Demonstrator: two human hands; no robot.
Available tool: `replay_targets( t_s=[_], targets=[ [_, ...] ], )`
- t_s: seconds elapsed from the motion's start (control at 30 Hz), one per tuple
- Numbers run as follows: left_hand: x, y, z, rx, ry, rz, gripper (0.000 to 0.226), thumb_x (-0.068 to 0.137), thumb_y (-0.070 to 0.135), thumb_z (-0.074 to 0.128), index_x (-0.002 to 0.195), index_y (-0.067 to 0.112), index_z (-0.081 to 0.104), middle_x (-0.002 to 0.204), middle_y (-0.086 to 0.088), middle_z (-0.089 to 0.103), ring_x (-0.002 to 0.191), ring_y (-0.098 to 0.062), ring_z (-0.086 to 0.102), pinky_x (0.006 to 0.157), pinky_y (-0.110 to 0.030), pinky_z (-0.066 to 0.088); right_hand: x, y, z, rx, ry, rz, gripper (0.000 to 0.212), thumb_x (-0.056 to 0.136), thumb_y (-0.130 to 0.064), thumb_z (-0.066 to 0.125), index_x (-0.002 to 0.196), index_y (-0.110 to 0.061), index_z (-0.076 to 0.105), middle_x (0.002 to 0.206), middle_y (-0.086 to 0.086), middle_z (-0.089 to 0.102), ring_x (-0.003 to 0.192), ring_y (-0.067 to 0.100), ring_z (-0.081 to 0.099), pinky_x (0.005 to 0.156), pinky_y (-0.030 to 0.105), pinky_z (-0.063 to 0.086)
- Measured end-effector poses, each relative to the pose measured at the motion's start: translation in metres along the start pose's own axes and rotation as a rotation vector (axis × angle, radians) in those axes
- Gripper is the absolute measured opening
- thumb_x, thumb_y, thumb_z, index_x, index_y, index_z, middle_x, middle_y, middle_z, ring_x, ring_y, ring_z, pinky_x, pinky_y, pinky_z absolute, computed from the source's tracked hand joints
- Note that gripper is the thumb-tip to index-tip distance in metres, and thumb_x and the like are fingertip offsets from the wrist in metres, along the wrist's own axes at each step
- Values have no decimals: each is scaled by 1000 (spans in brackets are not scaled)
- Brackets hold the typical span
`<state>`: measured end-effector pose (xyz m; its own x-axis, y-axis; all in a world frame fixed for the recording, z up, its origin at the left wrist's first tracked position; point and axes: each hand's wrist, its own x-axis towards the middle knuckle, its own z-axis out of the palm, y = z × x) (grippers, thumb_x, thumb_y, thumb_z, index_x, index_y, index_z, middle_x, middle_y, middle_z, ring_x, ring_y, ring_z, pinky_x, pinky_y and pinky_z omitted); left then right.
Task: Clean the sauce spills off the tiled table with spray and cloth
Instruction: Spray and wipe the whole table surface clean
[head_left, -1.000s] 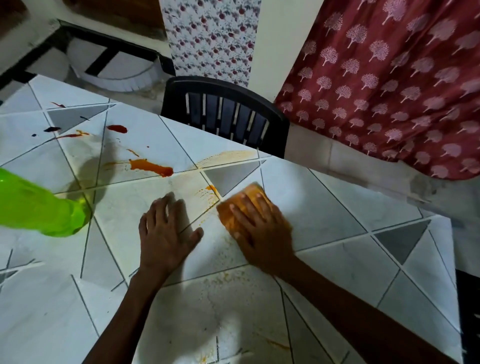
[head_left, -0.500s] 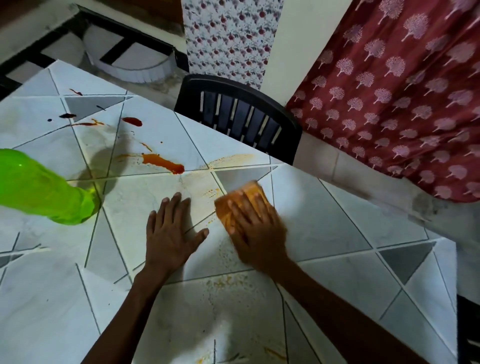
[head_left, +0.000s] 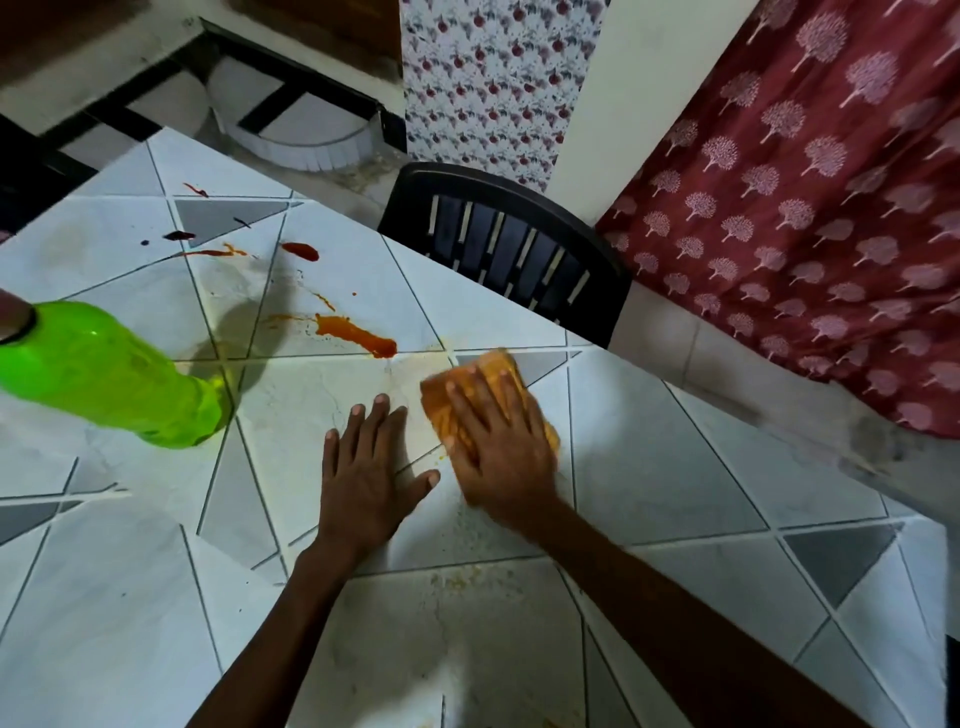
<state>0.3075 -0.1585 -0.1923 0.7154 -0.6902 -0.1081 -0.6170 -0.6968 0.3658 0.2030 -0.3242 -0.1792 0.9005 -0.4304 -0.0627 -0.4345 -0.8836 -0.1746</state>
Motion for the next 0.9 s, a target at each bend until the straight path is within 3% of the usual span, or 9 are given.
replay_targets(
  t_s=[0.13,0.27,0.33,0.47,0.57,0.63,0.7,0.8,0.9],
  targets=[
    [-1,-1,5,15,-2,12,92,81,77,36,153,20,32,163,-3,22,151,-29,16,119,-56,15,-50,58,-6,-13,-8,-65,66,95,-58,42,156,-36,31,165,-1,27,152,30,21,118,55,25],
    [0,-4,11,49,4,28,91,83,75,33,153,18,30,163,-6,21,151,-32,16,117,-58,16,44,66,-12,-46,40,237,73,93,-63,22,160,-33,16,167,6,19,153,38,11,121,60,17],
    [1,-6,11,39,-2,34,92,83,77,30,154,19,28,164,-5,19,151,-32,13,118,-58,13,93,39,-10,-15,40,290,74,93,-63,15,160,-32,11,168,7,12,154,39,5,122,60,12],
    [1,-6,8,8,-4,38,95,82,81,27,154,19,27,164,-4,17,152,-30,11,119,-58,12,69,-5,0,-49,21,92,71,98,-59,22,161,-32,5,169,3,5,155,34,1,123,58,9],
    [0,-4,7,-12,-9,46,96,82,82,28,154,17,29,164,-5,19,151,-31,12,118,-59,14,-20,13,0,-14,-7,-105,66,99,-57,32,159,-34,19,168,-2,14,155,28,9,122,54,16],
    [1,-4,6,-1,-19,46,98,82,83,23,154,17,29,164,-6,19,151,-32,12,118,-59,13,-47,52,-4,-26,-14,-121,65,96,-58,38,156,-35,30,166,-1,24,153,29,19,120,55,22],
    [1,-4,8,9,-16,39,99,82,84,18,154,17,28,164,-6,18,151,-32,12,118,-58,12,-30,86,-8,-55,7,-15,68,93,-57,40,156,-33,31,165,5,27,152,34,22,117,58,26],
    [3,-6,10,20,-25,46,101,81,86,15,153,16,29,164,-6,20,151,-33,13,118,-59,12,44,79,-12,-58,34,251,74,94,-62,26,160,-32,14,168,8,14,153,39,8,120,61,16],
    [5,-6,9,29,-31,40,103,79,87,16,152,16,31,163,-7,22,150,-34,17,116,-61,16,74,28,-5,-11,22,251,73,96,-62,18,161,-32,6,169,6,6,154,38,-1,122,60,7]
  ],
)
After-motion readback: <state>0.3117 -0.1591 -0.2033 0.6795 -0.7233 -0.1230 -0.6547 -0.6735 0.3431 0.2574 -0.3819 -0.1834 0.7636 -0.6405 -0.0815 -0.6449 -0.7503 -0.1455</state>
